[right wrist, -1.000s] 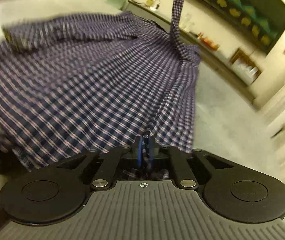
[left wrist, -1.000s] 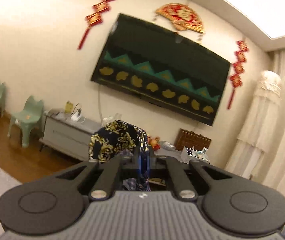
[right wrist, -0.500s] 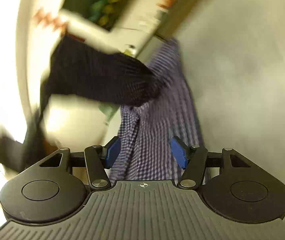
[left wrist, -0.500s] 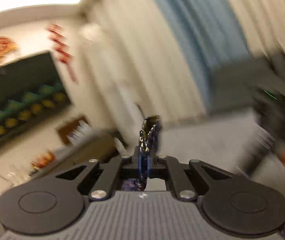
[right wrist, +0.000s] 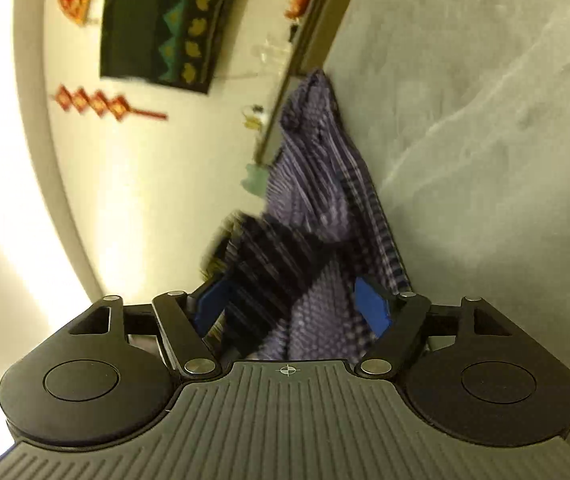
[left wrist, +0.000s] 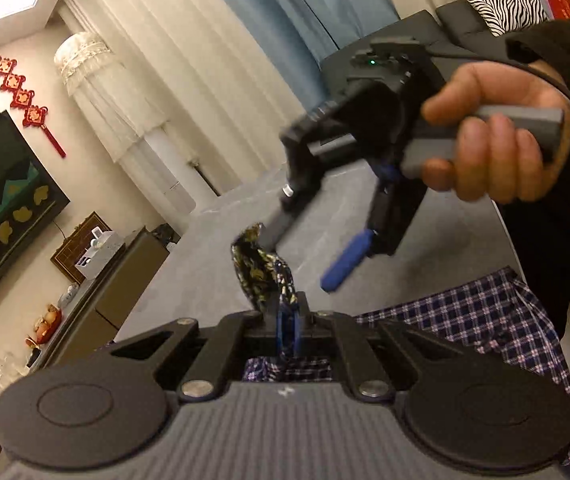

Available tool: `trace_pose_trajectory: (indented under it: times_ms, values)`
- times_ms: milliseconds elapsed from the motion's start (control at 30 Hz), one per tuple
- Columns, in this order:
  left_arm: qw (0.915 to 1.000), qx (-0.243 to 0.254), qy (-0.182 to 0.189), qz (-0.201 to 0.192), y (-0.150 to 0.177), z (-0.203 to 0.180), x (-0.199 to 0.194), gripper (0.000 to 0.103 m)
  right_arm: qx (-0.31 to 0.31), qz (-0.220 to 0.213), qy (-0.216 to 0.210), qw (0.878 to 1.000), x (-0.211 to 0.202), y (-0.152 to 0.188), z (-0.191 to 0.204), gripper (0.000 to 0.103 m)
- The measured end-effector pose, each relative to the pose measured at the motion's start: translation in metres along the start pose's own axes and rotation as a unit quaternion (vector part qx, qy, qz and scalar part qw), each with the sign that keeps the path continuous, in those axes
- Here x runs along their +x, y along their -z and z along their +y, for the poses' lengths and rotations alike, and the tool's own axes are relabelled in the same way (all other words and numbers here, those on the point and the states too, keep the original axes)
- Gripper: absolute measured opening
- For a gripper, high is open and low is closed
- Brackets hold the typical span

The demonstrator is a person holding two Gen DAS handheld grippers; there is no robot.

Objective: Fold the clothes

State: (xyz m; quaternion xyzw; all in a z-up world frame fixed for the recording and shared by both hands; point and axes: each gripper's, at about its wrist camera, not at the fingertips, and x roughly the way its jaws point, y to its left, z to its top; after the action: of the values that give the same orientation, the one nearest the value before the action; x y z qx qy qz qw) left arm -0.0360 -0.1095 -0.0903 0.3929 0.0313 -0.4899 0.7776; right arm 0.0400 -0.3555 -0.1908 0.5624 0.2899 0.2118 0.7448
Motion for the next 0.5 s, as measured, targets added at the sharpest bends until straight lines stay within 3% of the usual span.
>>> trace_pose_trajectory:
  times_ms: [133,233,300,400,500]
  values:
    - [0.9993,0.019,-0.032,-0.005,0.007,-0.012,-0.01,0.005,0.012,-0.018,-0.018,1.0,-0.006,-0.006,0.0,0.085]
    - [0.9979,0.056,-0.031,-0.005,0.011,-0.03,-0.015,0.005,-0.01,0.017,-0.02,1.0,0.01,-0.002,0.009,0.091]
    - [0.997,0.071,-0.032,-0.002,0.014,-0.038,-0.013,0.005,-0.03,0.043,-0.002,0.999,0.02,0.001,0.012,0.088]
    - [0.9976,0.059,-0.034,0.012,0.02,-0.036,-0.007,0.01,-0.065,0.078,0.019,0.995,0.033,0.007,0.02,0.043]
    - [0.9984,0.04,-0.029,0.028,0.026,-0.028,-0.01,0.017,-0.144,0.058,0.031,0.987,0.023,0.017,0.043,0.023]
